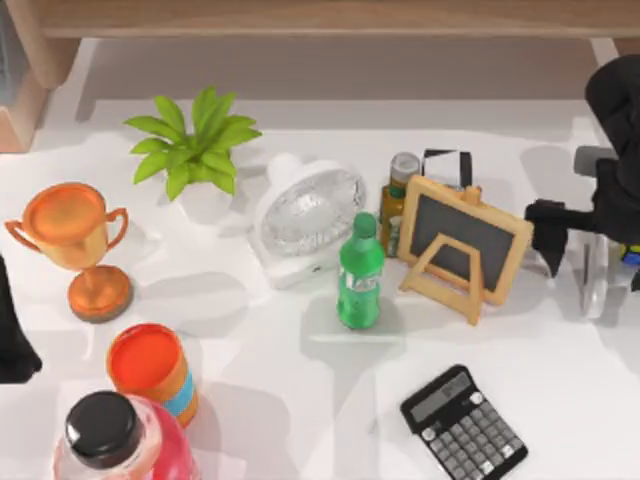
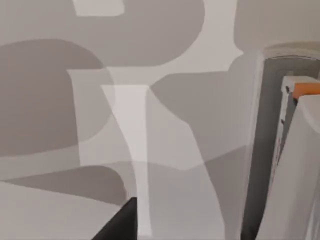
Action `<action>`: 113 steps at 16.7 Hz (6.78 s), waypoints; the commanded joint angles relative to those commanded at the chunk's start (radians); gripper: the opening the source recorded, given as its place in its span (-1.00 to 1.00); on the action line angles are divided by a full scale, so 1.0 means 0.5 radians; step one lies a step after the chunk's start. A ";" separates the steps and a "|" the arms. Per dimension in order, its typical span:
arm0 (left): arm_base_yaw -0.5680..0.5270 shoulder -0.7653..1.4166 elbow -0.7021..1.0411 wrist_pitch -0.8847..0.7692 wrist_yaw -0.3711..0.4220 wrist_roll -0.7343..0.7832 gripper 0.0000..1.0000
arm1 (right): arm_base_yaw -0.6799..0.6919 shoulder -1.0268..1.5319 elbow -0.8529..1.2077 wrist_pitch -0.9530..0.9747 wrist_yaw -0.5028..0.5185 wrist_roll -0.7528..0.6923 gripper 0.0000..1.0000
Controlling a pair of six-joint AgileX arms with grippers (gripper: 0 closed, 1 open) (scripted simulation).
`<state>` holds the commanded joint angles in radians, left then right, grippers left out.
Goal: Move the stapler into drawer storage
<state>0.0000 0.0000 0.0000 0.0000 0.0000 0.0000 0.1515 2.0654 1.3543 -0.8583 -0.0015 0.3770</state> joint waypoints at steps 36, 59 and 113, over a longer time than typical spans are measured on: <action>0.000 0.000 0.000 0.000 0.000 0.000 1.00 | -0.004 -0.095 0.118 -0.212 0.000 -0.002 -1.00; 0.000 0.000 0.000 0.000 0.000 0.000 1.00 | -0.890 0.387 1.845 -0.909 -0.051 -1.062 -1.00; 0.000 0.000 0.000 0.000 0.000 0.000 1.00 | -1.051 1.088 2.179 -1.086 0.031 -1.444 0.21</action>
<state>0.0000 0.0000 0.0000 0.0000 0.0000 0.0000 -0.3738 2.6092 2.4438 -1.4015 0.0139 -0.3453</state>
